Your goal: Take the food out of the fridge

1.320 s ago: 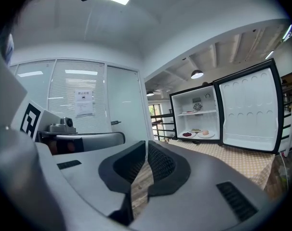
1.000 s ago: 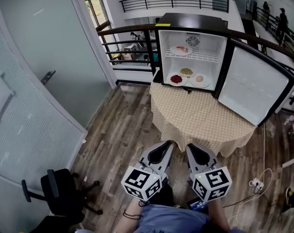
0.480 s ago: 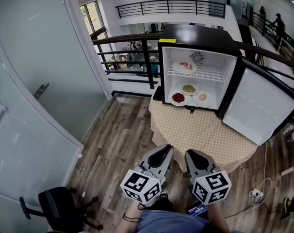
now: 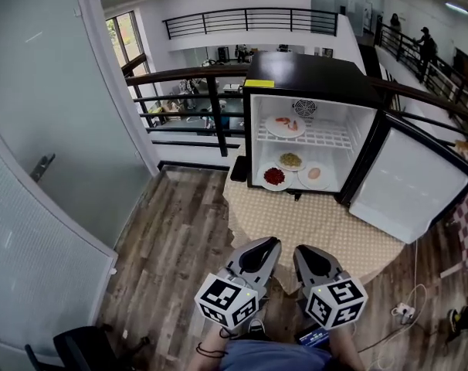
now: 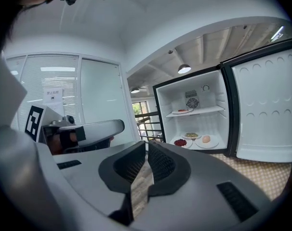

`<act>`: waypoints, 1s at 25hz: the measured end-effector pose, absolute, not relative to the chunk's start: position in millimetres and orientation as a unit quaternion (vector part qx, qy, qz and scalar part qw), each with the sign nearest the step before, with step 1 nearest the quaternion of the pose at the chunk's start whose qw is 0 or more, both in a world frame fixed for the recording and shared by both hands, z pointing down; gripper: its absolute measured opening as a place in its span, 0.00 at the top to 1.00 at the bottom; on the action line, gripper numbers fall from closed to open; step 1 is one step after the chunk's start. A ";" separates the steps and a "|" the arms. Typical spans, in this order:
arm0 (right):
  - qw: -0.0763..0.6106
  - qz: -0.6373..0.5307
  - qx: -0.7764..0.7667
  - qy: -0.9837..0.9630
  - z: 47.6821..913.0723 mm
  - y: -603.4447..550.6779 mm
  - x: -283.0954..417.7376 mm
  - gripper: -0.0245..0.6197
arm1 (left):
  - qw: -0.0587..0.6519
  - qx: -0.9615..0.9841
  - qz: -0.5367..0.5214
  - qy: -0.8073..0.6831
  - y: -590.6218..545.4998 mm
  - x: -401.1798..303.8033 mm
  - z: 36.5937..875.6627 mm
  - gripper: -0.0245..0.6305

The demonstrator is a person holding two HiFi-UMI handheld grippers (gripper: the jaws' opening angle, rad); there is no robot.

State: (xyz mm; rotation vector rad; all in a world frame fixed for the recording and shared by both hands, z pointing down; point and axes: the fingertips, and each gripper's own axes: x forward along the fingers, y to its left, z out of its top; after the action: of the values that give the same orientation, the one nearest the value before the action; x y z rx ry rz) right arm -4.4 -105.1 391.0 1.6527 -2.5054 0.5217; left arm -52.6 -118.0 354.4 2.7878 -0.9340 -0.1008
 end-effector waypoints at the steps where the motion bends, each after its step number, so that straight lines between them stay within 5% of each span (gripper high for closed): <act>1: 0.048 0.173 0.547 -0.818 392.0 -107.7 -3.3 0.92 | 0.102 0.945 -0.034 -0.309 -120.6 -50.5 355.3 0.93; 25: 0.077 0.232 0.582 -0.775 442.6 -147.6 20.8 0.92 | 0.165 0.953 -0.009 -0.253 -155.6 -29.5 401.7 0.93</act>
State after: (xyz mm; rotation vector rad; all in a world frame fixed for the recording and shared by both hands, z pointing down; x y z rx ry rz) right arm 20.8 -147.6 442.6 1.7439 -2.3229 0.6949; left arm -29.5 -155.6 401.7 2.7163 -0.7202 -0.0269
